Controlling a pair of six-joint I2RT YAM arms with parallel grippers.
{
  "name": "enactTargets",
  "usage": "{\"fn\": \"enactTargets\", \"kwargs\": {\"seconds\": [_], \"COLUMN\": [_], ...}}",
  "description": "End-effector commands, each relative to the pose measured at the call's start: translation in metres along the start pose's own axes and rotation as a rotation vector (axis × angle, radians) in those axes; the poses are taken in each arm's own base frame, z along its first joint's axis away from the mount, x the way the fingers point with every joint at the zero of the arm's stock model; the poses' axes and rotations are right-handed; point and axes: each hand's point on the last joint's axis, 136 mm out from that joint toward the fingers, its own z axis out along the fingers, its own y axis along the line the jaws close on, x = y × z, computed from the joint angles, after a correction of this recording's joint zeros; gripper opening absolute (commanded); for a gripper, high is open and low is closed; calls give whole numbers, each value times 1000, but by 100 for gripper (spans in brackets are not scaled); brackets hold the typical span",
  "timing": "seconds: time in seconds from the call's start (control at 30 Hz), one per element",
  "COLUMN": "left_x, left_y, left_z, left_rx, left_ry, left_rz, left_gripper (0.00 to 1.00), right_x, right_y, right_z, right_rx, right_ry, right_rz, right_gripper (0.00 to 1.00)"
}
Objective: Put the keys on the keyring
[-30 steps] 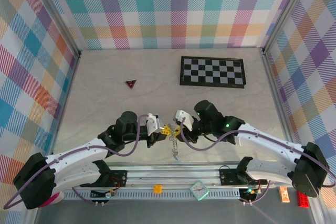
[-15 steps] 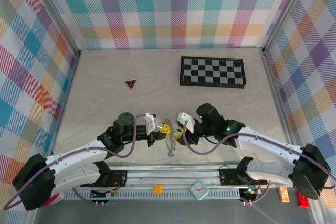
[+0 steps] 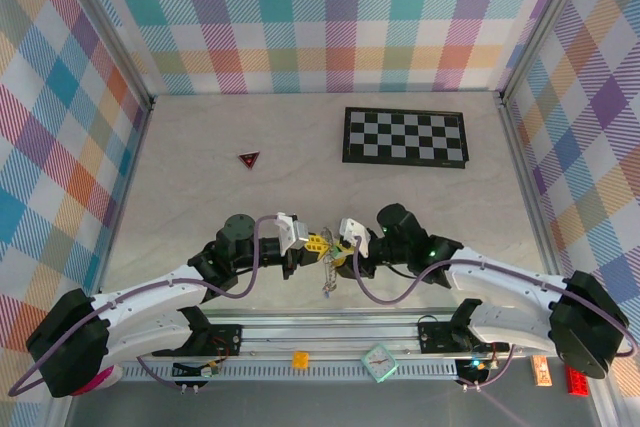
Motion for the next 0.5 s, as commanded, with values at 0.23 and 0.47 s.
{"fn": "enactTargets", "kwargs": {"seconds": [0.23, 0.47], "left_x": [-17, -14], "left_y": [-9, -8], "left_z": [1, 0], "left_rx": [45, 32], "left_ry": [-67, -54], "left_rz": [28, 38], "left_gripper": [0, 0], "right_x": [-21, -15], "right_y": [2, 2], "right_z": [-4, -9], "right_rx": [-8, 13], "right_ry": [-98, -58], "right_rz": [-72, -71], "right_gripper": [22, 5]}}
